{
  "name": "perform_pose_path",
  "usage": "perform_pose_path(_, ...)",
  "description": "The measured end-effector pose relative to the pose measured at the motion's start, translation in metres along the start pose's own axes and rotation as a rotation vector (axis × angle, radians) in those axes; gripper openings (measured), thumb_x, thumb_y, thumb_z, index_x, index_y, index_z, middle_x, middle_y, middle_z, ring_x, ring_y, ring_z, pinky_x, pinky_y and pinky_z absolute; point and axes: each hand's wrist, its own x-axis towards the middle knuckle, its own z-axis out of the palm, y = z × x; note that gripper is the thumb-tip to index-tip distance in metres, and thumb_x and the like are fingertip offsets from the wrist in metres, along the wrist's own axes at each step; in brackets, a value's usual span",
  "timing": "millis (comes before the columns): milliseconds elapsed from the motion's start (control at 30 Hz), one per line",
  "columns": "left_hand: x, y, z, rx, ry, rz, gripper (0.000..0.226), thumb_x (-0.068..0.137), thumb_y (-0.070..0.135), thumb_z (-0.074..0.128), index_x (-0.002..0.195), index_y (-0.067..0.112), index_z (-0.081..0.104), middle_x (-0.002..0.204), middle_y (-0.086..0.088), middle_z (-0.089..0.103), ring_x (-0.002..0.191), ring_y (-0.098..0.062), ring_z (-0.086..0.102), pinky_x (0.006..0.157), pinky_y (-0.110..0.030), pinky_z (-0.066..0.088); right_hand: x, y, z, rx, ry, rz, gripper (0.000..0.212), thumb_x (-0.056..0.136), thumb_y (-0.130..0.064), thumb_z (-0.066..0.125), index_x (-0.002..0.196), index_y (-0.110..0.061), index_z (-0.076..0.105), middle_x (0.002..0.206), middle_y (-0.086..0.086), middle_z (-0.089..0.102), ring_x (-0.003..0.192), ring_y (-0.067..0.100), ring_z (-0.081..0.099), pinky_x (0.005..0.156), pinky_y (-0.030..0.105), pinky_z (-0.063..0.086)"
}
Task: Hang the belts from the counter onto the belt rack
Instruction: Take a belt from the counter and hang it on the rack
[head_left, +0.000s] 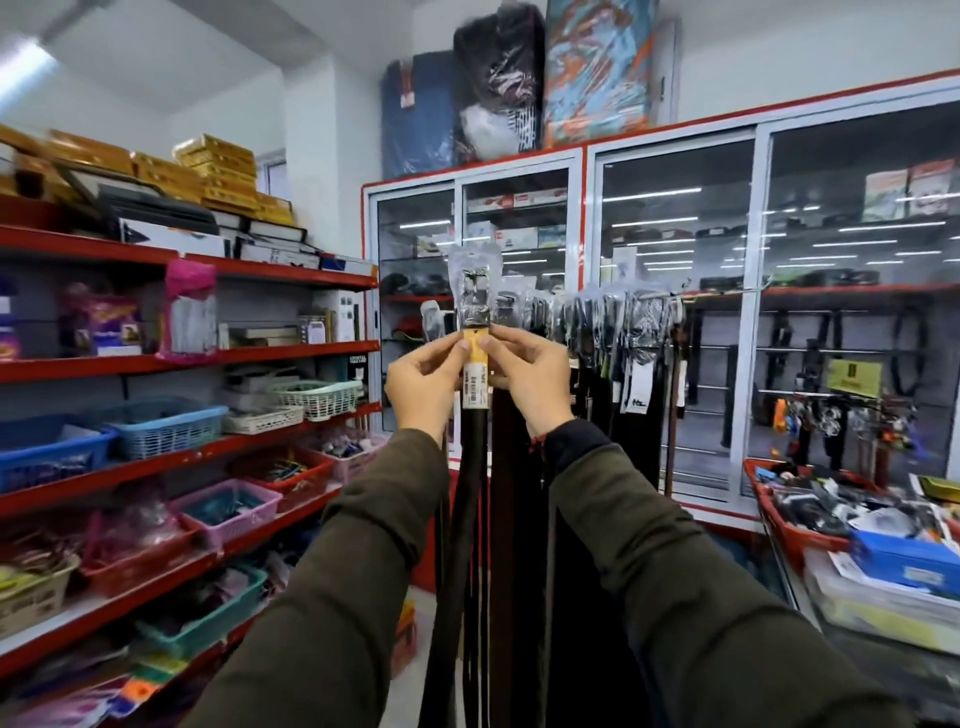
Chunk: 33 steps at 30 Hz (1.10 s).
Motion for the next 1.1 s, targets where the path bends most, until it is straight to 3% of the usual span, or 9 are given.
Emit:
perform_pose_path(167, 0.012, 0.006, -0.004, -0.02, 0.004, -0.068, 0.024, 0.088, 0.011, 0.075, 0.11, 0.0, 0.075, 0.105, -0.022, 0.076, 0.103, -0.039, 0.073, 0.096, -0.055, 0.057, 0.007, -0.005, 0.011, -0.007, 0.02, 0.089, 0.03, 0.088, -0.007, 0.07, 0.116, 0.005, 0.069, 0.104, 0.027, 0.073, 0.081, 0.028, 0.071, 0.071, 0.038, 0.063)
perform_pose_path(400, 0.013, 0.001, -0.001, -0.012, -0.047, -0.19, 0.029, 0.088, 0.01, 0.074, 0.115, -0.001, 0.073, 0.11, -0.026, 0.074, 0.111, -0.044, 0.069, 0.099, -0.051, 0.054, 0.006, -0.007, 0.007, -0.028, 0.044, 0.19, 0.031, 0.088, -0.003, 0.069, 0.117, 0.008, 0.067, 0.108, 0.028, 0.072, 0.061, 0.015, 0.068, 0.047, 0.019, 0.056)
perform_pose_path(500, 0.013, 0.001, 0.0, -0.019, -0.025, -0.195, 0.027, 0.088, 0.011, 0.075, 0.113, 0.0, 0.074, 0.108, -0.025, 0.075, 0.109, -0.044, 0.07, 0.097, -0.049, 0.055, 0.007, -0.005, 0.006, -0.055, 0.043, 0.166, 0.03, 0.087, -0.005, 0.07, 0.115, 0.006, 0.069, 0.106, 0.026, 0.073, 0.065, 0.017, 0.069, 0.049, 0.02, 0.056)
perform_pose_path(633, 0.011, 0.003, 0.001, -0.046, 0.025, -0.098, 0.024, 0.087, 0.013, 0.076, 0.109, 0.002, 0.077, 0.105, -0.02, 0.077, 0.103, -0.037, 0.073, 0.095, -0.049, 0.058, 0.007, -0.003, 0.009, -0.083, 0.046, 0.036, 0.026, 0.086, -0.011, 0.072, 0.11, 0.0, 0.072, 0.094, 0.018, 0.076, 0.073, 0.022, 0.074, 0.062, 0.03, 0.062)
perform_pose_path(767, 0.018, 0.009, 0.004, -0.065, 0.033, -0.117, 0.023, 0.086, 0.011, 0.076, 0.107, 0.002, 0.076, 0.104, -0.021, 0.076, 0.1, -0.036, 0.074, 0.093, -0.046, 0.06, 0.011, -0.011, 0.013, -0.051, 0.066, 0.071, 0.024, 0.087, -0.01, 0.071, 0.109, 0.001, 0.073, 0.087, 0.013, 0.075, 0.061, 0.013, 0.072, 0.055, 0.024, 0.059)
perform_pose_path(933, 0.024, 0.004, 0.0, -0.058, -0.044, -0.257, 0.024, 0.087, 0.01, 0.074, 0.109, 0.0, 0.076, 0.107, -0.026, 0.075, 0.074, -0.025, 0.07, 0.051, -0.021, 0.055, 0.013, -0.012, 0.011, -0.043, 0.038, 0.215, 0.026, 0.089, -0.002, 0.067, 0.112, 0.009, 0.067, 0.101, 0.024, 0.071, 0.059, 0.017, 0.069, 0.047, 0.021, 0.057)
perform_pose_path(967, 0.025, 0.002, 0.0, -0.053, -0.058, -0.273, 0.024, 0.088, 0.011, 0.074, 0.11, 0.001, 0.075, 0.108, -0.026, 0.075, 0.073, -0.025, 0.07, 0.049, -0.02, 0.053, 0.013, -0.01, 0.01, -0.044, 0.035, 0.227, 0.026, 0.089, -0.003, 0.067, 0.113, 0.009, 0.067, 0.1, 0.023, 0.071, 0.056, 0.016, 0.069, 0.046, 0.021, 0.056)
perform_pose_path(1033, 0.026, -0.003, 0.0, -0.031, -0.068, -0.287, 0.024, 0.088, 0.011, 0.073, 0.111, 0.002, 0.075, 0.109, -0.025, 0.075, 0.086, -0.034, 0.073, 0.063, -0.03, 0.059, 0.014, -0.005, 0.008, -0.078, 0.04, 0.229, 0.028, 0.089, -0.005, 0.068, 0.114, 0.008, 0.068, 0.101, 0.023, 0.072, 0.057, 0.015, 0.069, 0.046, 0.02, 0.055)
perform_pose_path(1100, 0.027, -0.007, 0.003, 0.05, -0.046, -0.251, 0.025, 0.089, 0.011, 0.072, 0.113, 0.004, 0.075, 0.11, -0.022, 0.075, 0.104, -0.038, 0.072, 0.088, -0.043, 0.06, 0.018, 0.0, 0.006, -0.128, 0.038, 0.227, 0.03, 0.09, -0.005, 0.066, 0.118, 0.005, 0.067, 0.107, 0.022, 0.072, 0.071, 0.023, 0.072, 0.055, 0.026, 0.059)
